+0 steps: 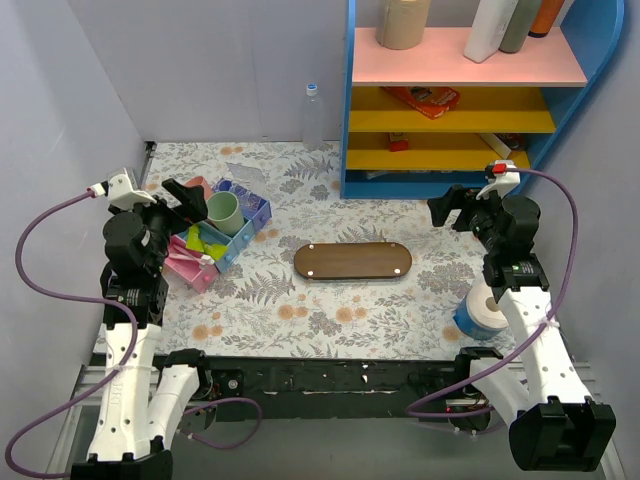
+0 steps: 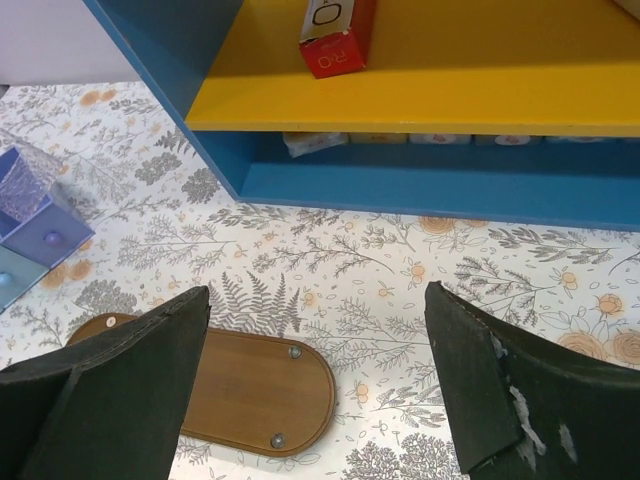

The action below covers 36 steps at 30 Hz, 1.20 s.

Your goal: Prepare toiletry sets of a toothbrush and toothpaste on the tray

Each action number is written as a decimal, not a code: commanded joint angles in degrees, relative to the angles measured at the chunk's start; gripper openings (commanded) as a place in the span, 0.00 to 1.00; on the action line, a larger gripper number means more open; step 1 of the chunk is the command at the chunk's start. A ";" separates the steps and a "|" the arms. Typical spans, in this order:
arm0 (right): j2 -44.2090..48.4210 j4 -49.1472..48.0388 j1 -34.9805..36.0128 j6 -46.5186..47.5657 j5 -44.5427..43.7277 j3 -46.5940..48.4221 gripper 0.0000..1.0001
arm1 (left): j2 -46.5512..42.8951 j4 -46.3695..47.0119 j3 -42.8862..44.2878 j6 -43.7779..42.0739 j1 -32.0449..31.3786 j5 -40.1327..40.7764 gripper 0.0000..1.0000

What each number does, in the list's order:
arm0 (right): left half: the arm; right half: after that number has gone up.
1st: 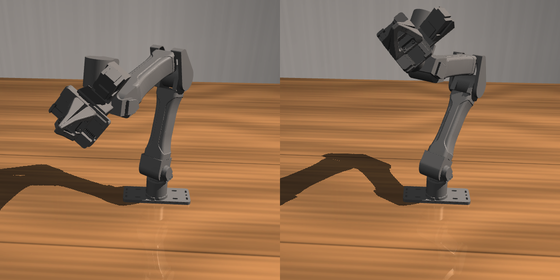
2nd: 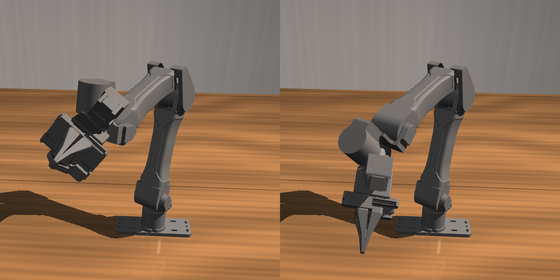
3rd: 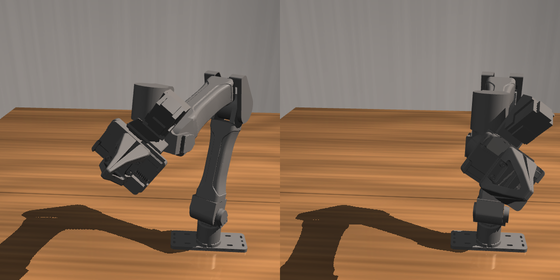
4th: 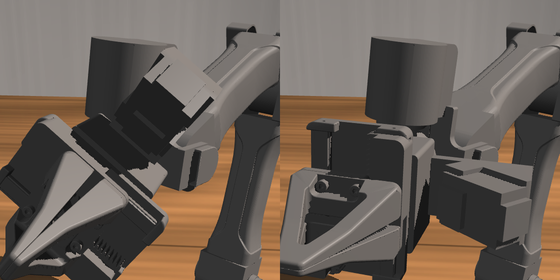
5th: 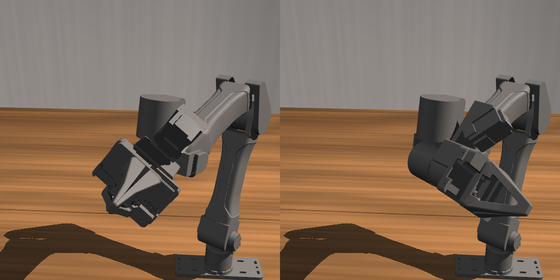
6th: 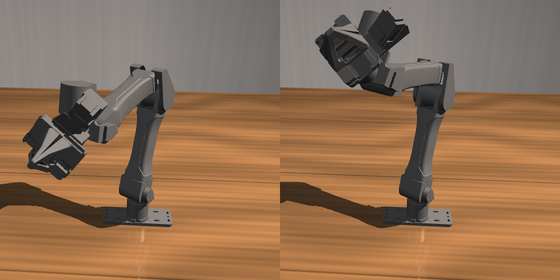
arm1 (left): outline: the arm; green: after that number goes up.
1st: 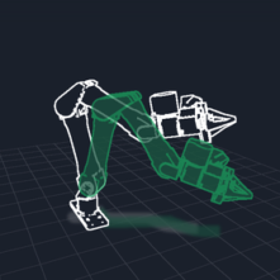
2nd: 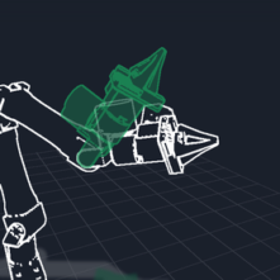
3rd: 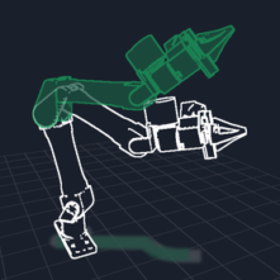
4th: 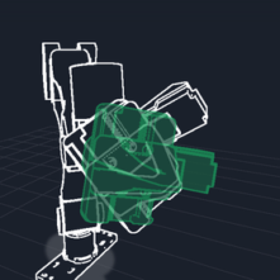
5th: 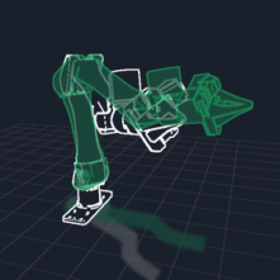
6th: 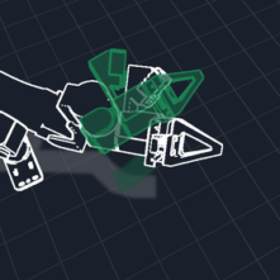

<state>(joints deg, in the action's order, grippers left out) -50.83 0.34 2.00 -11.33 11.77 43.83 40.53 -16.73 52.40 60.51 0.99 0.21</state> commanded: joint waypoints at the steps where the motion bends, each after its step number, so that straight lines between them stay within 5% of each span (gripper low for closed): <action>1: 1.70 -0.52 0.02 0.79 -2.71 2.75 0.95 | -0.28 -0.32 2.44 0.40 -0.20 1.29 0.98; 10: 2.31 1.68 0.02 2.01 -3.86 3.89 0.95 | -0.11 -0.67 2.53 -1.71 -0.20 2.17 0.98; 16: 3.72 5.37 0.02 4.56 -4.38 5.56 0.92 | 0.86 -2.86 4.02 -6.28 -0.20 -4.60 0.98; 22: 4.69 10.82 0.02 7.11 -5.00 7.58 0.89 | 11.04 -13.83 10.17 -6.81 -0.20 2.24 0.98; 27: 5.56 11.97 0.02 8.25 -6.50 7.41 0.88 | 17.19 -13.24 12.71 -3.56 0.41 3.22 0.98; 33: 6.18 12.23 0.02 8.26 -5.27 7.41 0.86 | 24.93 -8.94 15.27 5.65 18.14 -14.25 0.96; 36: 6.71 12.23 0.11 8.34 -5.09 7.14 0.86 | 28.63 -6.74 15.80 8.92 22.55 -14.09 0.96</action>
<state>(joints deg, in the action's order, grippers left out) -45.84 13.61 2.00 -4.03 6.24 48.90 66.96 -26.85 65.69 63.11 18.57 -8.12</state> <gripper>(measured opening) 0.863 0.965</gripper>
